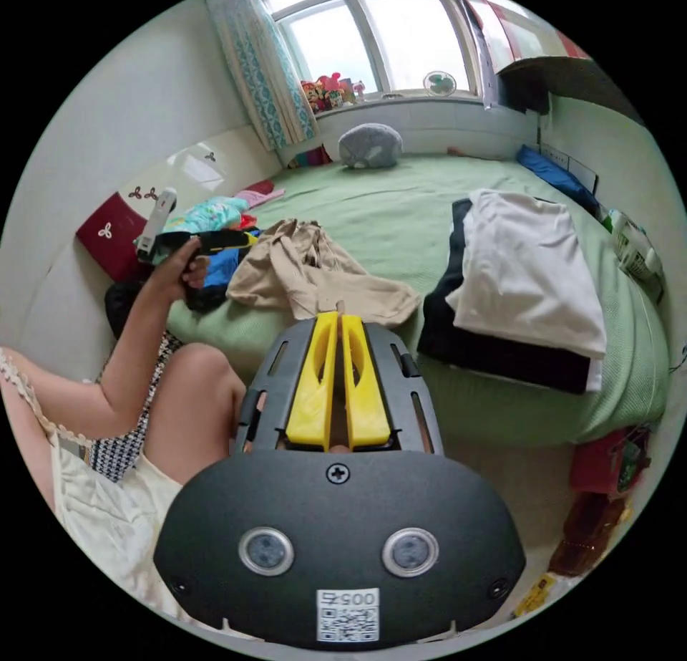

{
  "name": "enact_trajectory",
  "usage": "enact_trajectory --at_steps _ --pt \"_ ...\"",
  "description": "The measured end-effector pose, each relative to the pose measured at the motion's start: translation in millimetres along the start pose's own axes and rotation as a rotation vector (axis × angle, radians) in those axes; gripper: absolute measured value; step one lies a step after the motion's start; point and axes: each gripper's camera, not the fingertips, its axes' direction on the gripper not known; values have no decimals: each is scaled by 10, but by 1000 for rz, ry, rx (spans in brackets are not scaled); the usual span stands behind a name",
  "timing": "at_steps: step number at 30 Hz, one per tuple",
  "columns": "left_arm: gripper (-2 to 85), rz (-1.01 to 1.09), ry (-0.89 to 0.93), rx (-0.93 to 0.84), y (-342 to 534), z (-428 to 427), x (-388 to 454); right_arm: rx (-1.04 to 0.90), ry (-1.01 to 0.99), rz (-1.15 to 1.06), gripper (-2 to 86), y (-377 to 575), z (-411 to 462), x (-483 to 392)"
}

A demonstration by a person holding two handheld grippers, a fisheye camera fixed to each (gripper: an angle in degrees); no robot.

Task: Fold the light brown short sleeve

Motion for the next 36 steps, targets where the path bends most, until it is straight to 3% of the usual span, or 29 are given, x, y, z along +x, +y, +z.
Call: enact_trajectory --at_steps 7,12,18,24,29,36 --pt "-6 3 -46 -98 267 19 36 -151 -59 6 -16 109 -164 0" --pt "-1 53 -90 -138 263 91 111 -449 61 2 -13 71 148 -1" --pt "60 53 -150 -113 -14 123 56 -384 200 -11 38 -560 482 -78" --pt "108 60 -125 -141 -443 391 12 -322 179 -70 69 -1366 1324 -281" --pt "96 37 -165 -262 -568 821 -105 -267 112 -144 64 -1808 2012 -464" --pt "53 62 -103 -203 -368 474 -376 -400 209 -186 58 -2190 3064 -405"
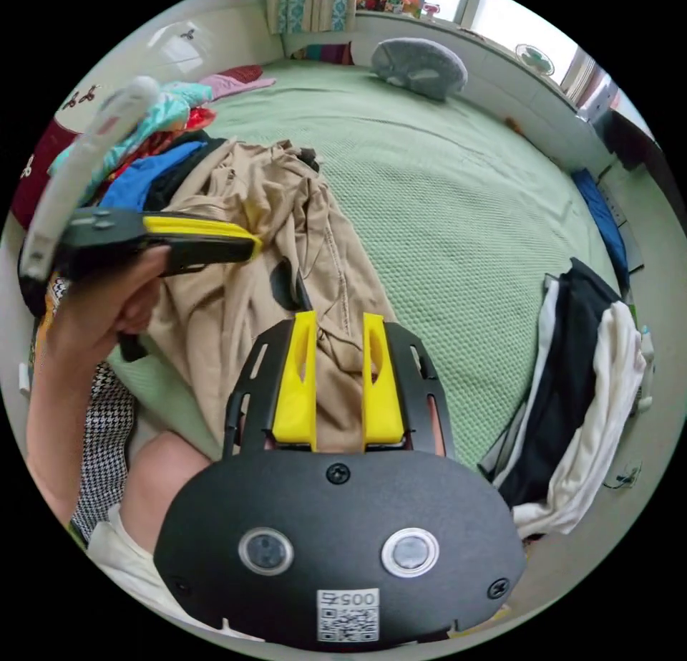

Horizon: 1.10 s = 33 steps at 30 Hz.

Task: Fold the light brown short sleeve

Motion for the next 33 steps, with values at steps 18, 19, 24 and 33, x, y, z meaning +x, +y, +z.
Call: enact_trajectory --at_steps 18,19,24,33 --pt "2 -193 196 -100 2557 -1212 -899 55 -325 400 -12 -228 60 1045" --pt "1 -187 203 -116 2594 -1213 -899 72 -313 410 -12 -239 13 1068" --pt "-2 -234 122 -76 2607 -1360 -1014 211 -203 527 -13 -391 -510 1420" --pt "20 -118 -5 161 1331 -1238 -883 57 -60 650 -7 -705 -463 1883"
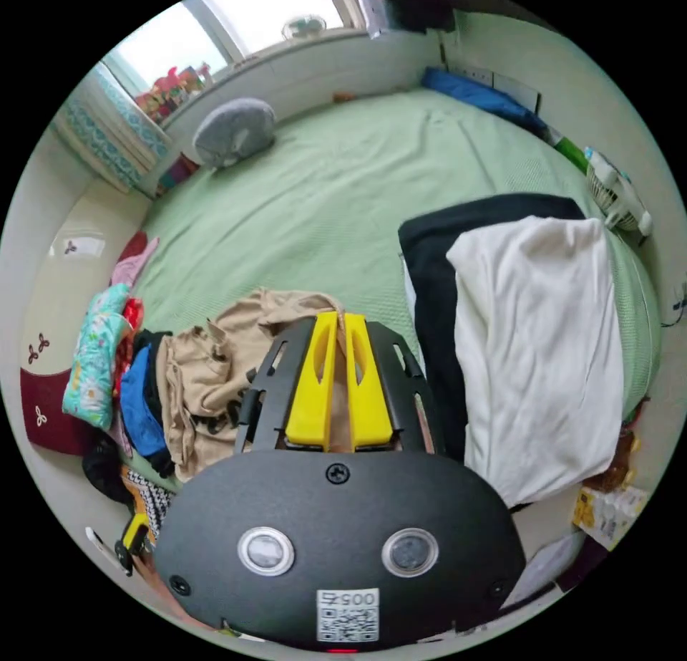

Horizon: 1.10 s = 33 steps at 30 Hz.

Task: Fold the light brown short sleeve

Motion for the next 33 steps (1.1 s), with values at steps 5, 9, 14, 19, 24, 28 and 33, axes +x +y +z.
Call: enact_trajectory --at_steps 5,9,14,19,24,28,33 --pt "74 100 -36 35 -859 434 269 49 64 -117 51 0 135 -245" --pt "87 185 33 46 -1521 818 519 104 36 -307 101 -47 135 -733" --pt "95 241 -59 5 -2057 1275 829 116 24 -542 103 -111 231 -1455" --pt "106 254 -204 -133 -2294 1825 881 4 100 -631 109 -238 636 -1874" --pt "62 217 -146 -114 -2362 1813 802 8 85 -609 85 -233 774 -1825" --pt "16 198 -154 -86 -2446 1670 699 152 78 -506 3 -248 439 -1593" --pt "5 132 -211 20 -2737 1225 520 284 163 -391 -5 -515 -171 -1320"
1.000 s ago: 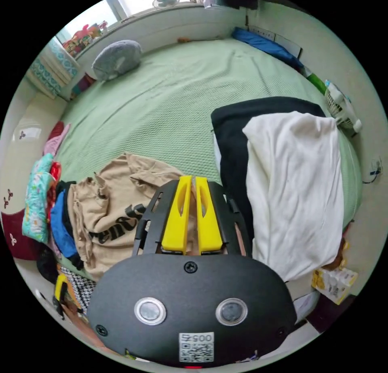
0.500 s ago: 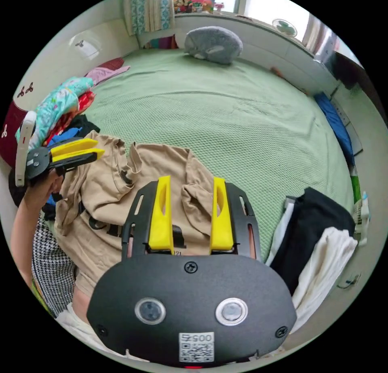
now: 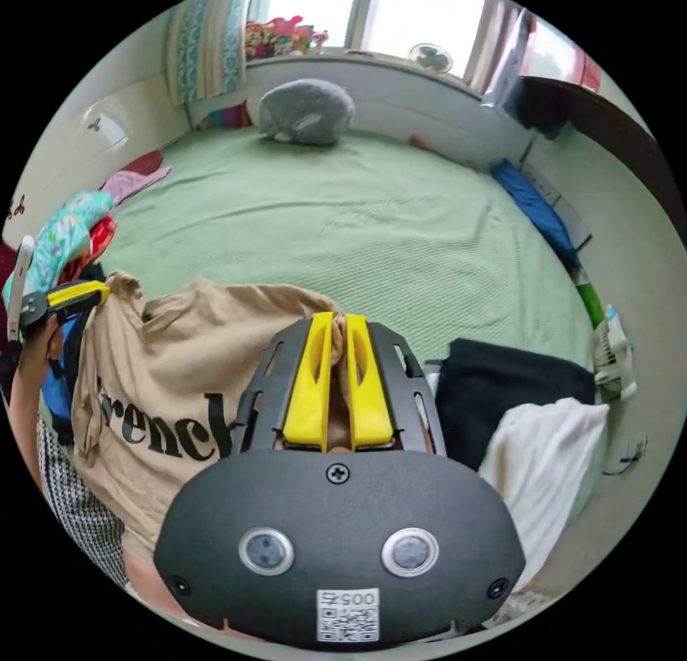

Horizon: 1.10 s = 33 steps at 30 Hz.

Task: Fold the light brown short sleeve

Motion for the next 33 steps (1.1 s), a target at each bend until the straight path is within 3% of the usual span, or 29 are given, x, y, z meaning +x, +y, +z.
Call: enact_trajectory --at_steps 7,14,16,19,26,33 --pt "9 -101 -16 29 -307 -100 -230 -8 68 137 -6 -407 -67 245" --pt "34 -216 12 -148 -18 422 -492 -303 163 112 16 8 568 40" --pt "38 -250 37 -95 96 350 -692 -195 211 98 10 154 402 65" --pt "31 -242 94 6 295 62 -1031 -133 102 85 7 317 60 242" --pt "49 -177 117 71 1407 -598 -1113 -254 -55 -124 57 1264 -666 125" --pt "56 -180 209 -159 2929 -506 -840 -359 -102 -148 81 2808 -1096 -98"
